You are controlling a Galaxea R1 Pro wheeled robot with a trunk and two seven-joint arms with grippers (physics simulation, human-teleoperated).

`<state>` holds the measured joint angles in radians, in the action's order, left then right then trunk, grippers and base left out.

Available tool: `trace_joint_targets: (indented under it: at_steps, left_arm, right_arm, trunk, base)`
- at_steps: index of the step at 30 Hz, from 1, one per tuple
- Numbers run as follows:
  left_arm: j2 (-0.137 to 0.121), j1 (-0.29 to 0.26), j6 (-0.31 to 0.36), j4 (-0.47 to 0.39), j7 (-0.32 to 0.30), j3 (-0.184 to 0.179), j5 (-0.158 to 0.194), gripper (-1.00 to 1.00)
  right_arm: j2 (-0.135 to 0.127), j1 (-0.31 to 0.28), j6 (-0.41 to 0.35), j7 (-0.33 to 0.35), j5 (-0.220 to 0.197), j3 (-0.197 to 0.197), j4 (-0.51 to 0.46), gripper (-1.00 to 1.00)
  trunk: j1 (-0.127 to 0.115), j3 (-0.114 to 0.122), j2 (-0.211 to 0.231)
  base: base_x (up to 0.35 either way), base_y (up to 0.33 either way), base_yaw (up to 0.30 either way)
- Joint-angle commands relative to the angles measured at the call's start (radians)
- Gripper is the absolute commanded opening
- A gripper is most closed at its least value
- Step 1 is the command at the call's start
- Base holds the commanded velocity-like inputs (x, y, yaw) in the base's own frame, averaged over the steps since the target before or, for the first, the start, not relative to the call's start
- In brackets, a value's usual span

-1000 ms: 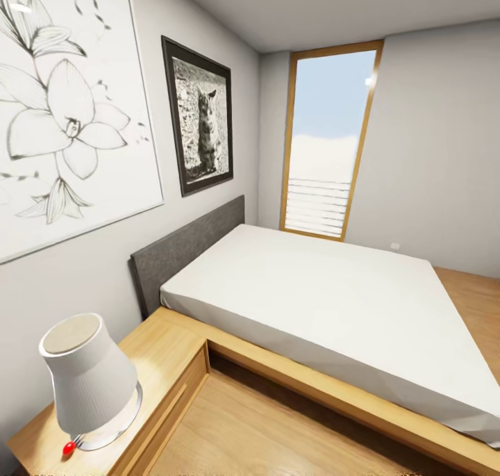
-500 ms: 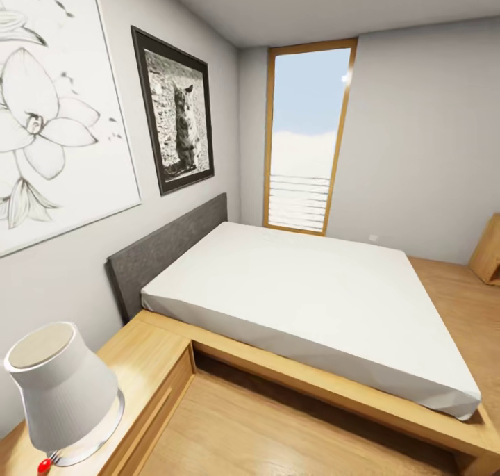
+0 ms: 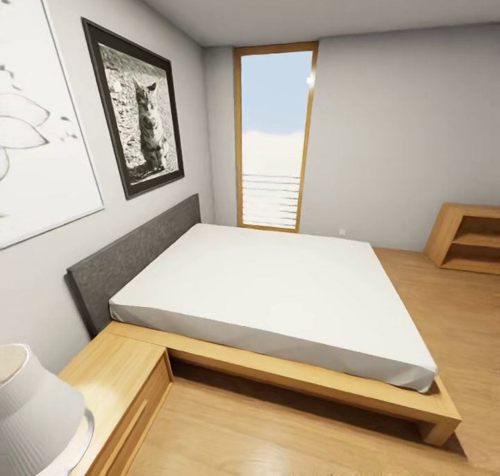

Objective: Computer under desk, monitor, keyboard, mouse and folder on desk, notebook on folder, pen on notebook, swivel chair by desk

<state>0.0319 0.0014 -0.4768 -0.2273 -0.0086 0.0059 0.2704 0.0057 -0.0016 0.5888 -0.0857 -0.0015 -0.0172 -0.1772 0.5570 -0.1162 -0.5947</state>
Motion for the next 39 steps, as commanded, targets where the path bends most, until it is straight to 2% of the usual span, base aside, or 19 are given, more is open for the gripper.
trace_joint_targets:
  at_steps: [1, 39]
  left_arm:
    - [0.000, 0.000, -0.002, -0.001, -0.001, 0.000, 0.004, 1.00]
    - [-0.001, 0.000, -0.002, -0.001, -0.001, 0.001, 0.004, 1.00]
  right_arm:
    - [0.000, 0.000, 0.002, -0.002, 0.000, -0.002, -0.001, 1.00]
    - [0.000, -0.001, 0.002, -0.003, -0.002, -0.003, -0.001, 1.00]
  trunk:
    - [0.000, -0.001, -0.001]
    - [0.000, 0.000, -0.001]
  base:
    - [0.000, 0.000, -0.274]
    - [0.000, 0.000, -0.274]
